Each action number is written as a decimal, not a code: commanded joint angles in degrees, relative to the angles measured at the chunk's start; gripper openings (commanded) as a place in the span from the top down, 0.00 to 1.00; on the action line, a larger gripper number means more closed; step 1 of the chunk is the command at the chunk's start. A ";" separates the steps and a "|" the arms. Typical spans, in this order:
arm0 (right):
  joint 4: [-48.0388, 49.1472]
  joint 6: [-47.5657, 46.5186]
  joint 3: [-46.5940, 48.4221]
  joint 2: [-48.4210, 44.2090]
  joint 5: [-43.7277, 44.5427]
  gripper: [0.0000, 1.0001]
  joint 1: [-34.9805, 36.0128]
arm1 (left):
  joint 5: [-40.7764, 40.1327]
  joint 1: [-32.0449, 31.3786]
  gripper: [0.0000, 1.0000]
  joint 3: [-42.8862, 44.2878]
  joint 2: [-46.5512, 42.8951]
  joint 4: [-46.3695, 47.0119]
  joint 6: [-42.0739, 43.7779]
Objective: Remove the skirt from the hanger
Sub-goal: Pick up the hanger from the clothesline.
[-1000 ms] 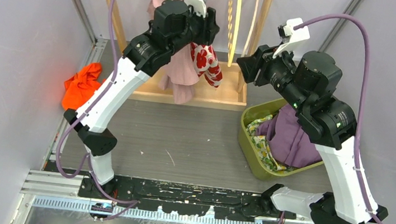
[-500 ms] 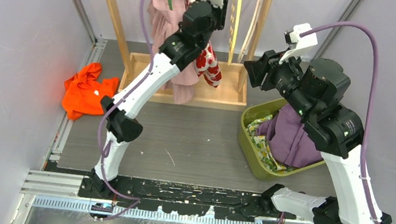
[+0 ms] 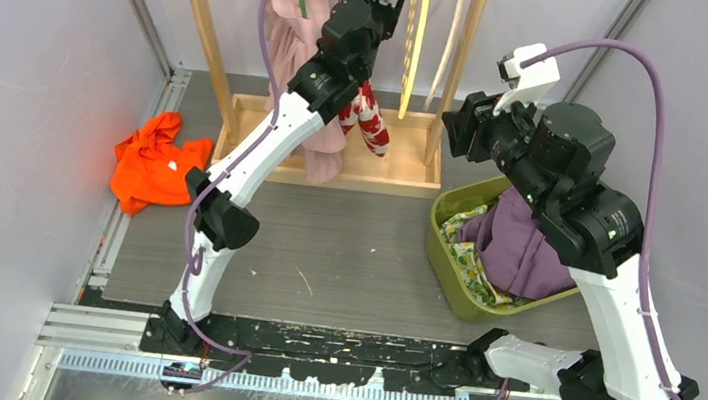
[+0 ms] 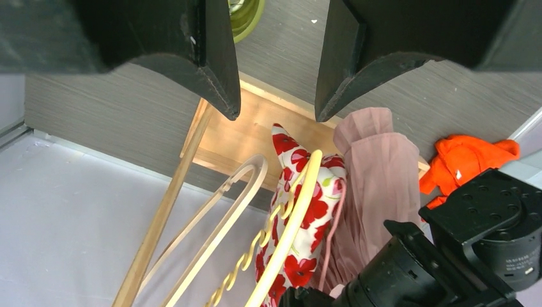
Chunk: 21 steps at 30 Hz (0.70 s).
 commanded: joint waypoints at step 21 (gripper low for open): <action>4.67 1.89 -5.22 -2.82 2.75 0.48 0.33 | 27.52 12.13 0.94 3.70 -4.61 -5.51 -13.60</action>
